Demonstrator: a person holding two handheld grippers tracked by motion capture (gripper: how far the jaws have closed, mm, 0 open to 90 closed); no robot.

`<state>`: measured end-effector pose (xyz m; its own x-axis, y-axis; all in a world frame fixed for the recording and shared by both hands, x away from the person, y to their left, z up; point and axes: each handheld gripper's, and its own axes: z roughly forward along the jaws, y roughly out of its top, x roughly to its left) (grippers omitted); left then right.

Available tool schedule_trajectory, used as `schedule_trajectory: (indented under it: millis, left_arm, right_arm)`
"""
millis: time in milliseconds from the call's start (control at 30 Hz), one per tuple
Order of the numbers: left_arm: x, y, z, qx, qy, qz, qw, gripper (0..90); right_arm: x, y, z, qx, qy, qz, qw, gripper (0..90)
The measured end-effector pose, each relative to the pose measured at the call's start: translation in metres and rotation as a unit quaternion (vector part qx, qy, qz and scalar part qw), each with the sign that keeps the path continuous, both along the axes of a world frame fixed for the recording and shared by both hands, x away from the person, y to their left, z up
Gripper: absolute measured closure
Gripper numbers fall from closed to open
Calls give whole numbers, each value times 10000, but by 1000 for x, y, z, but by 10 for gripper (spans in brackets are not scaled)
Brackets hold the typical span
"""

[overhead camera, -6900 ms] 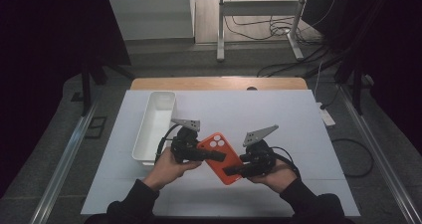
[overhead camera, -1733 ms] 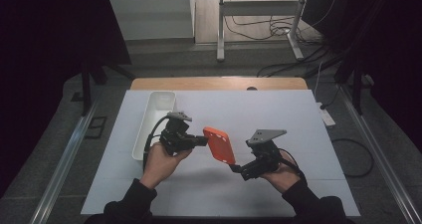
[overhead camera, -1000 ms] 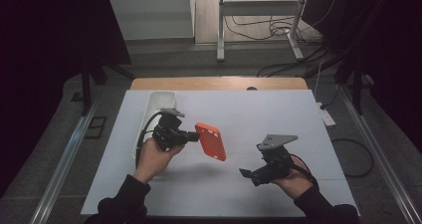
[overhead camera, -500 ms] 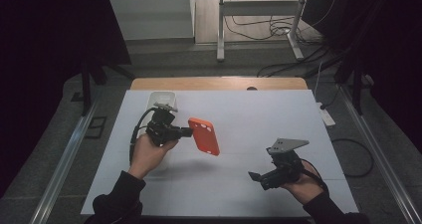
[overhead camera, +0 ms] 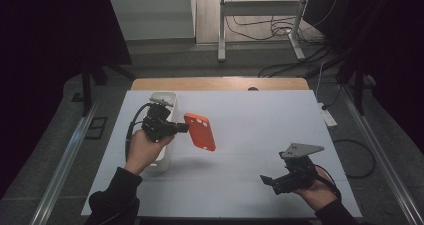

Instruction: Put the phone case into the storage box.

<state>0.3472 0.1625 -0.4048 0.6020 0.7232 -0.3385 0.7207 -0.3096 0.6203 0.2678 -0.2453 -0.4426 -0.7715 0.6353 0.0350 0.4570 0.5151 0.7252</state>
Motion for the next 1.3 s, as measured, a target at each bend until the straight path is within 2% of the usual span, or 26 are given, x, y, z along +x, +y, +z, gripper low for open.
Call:
schedule_trajectory:
  millis: [433, 667, 800, 1000, 1300]
  left_arm:
    - [8, 11, 9, 66, -3, 101, 9999, 892]
    - [12, 15, 10, 39, 45, 182, 9998, 892]
    - [15, 19, 13, 54, 58, 205, 9998, 892]
    - [19, 25, 18, 71, 74, 272, 9996, 892]
    - [25, 29, 24, 80, 90, 347, 9993, 892]
  right_arm:
    - [-7, -27, -2, 112, 16, -360, 9993, 0]
    - [-10, -40, -4, 72, -13, -574, 9983, 0]
    - [-13, -48, -6, -55, -25, -716, 9974, 0]
    - [-18, -59, -8, -89, 61, -925, 9957, 0]
    - [-23, -67, -6, -138, 31, -1148, 9933, 0]
